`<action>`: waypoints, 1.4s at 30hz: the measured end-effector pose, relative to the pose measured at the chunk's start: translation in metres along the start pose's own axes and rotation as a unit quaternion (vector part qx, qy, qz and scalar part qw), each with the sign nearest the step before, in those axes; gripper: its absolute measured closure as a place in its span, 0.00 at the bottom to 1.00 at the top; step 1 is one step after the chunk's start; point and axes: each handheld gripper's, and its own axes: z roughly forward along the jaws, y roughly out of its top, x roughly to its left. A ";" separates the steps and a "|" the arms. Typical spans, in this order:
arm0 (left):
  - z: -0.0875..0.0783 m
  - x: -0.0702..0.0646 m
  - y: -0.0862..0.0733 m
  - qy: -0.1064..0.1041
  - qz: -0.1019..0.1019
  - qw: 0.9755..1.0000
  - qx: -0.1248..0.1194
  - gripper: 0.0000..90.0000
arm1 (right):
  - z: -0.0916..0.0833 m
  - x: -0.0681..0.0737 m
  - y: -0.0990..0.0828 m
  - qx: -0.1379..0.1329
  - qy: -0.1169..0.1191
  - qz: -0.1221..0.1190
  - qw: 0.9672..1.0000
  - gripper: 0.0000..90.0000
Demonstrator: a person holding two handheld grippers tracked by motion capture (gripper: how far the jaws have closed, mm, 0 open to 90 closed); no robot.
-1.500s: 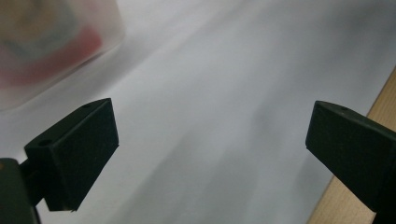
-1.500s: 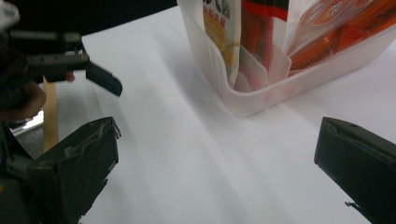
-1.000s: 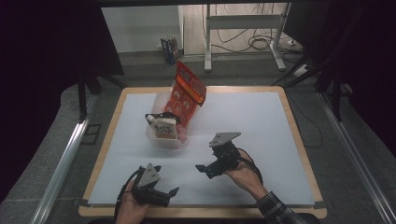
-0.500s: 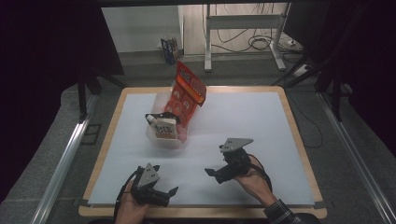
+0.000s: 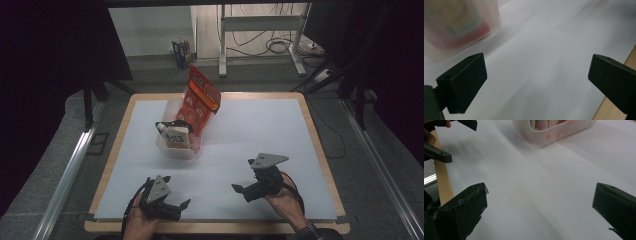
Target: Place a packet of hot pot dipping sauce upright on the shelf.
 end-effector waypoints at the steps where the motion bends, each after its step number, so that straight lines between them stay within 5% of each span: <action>1: -0.001 0.000 0.000 0.002 0.003 1.000 -0.003 0.03 | -0.002 0.000 -0.002 -0.001 -0.004 -0.001 1.000 0.00; 23: -0.001 0.000 0.002 0.002 -0.002 1.000 0.020 0.05 | -0.045 -0.013 -0.043 -0.026 -0.053 0.043 0.997 0.00; 34: 0.004 -0.001 0.001 0.003 0.009 0.999 0.035 0.03 | -0.057 -0.023 -0.065 -0.001 -0.079 0.064 0.995 0.00; 42: 0.007 -0.002 0.000 0.004 0.013 0.999 0.041 0.03 | -0.053 -0.030 -0.073 0.031 -0.071 0.092 0.993 0.00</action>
